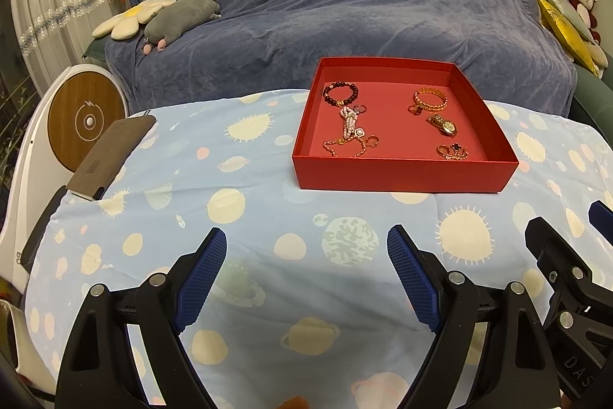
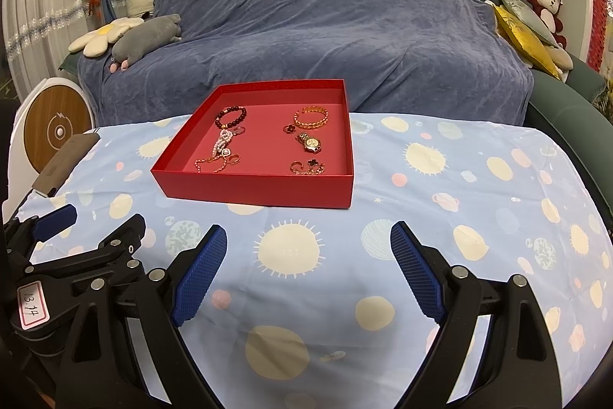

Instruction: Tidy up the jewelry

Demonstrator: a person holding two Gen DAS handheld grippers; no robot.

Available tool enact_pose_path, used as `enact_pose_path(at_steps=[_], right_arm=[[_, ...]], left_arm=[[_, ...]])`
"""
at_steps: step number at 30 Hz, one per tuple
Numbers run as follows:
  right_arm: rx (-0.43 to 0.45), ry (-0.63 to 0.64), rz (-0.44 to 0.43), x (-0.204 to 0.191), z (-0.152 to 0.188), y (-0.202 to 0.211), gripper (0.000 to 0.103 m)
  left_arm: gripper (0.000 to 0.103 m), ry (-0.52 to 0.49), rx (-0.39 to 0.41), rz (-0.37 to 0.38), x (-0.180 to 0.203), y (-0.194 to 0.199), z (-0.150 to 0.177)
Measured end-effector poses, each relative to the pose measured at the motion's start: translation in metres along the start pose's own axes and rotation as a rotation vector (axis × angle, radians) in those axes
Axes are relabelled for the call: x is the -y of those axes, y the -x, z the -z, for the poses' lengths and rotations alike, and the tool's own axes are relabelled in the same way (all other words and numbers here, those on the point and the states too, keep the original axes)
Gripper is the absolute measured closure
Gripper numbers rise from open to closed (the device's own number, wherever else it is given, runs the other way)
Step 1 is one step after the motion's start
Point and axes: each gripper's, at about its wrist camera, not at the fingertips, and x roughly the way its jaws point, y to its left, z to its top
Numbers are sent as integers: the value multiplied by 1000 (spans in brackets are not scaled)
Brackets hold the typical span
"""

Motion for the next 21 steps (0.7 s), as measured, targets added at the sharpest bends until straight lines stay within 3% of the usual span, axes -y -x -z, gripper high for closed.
enact_pose_path(at_steps=[21], right_arm=[[4,-5,1,2,-1,2,18]], left_arm=[[20,11,21,25,3,1,0]])
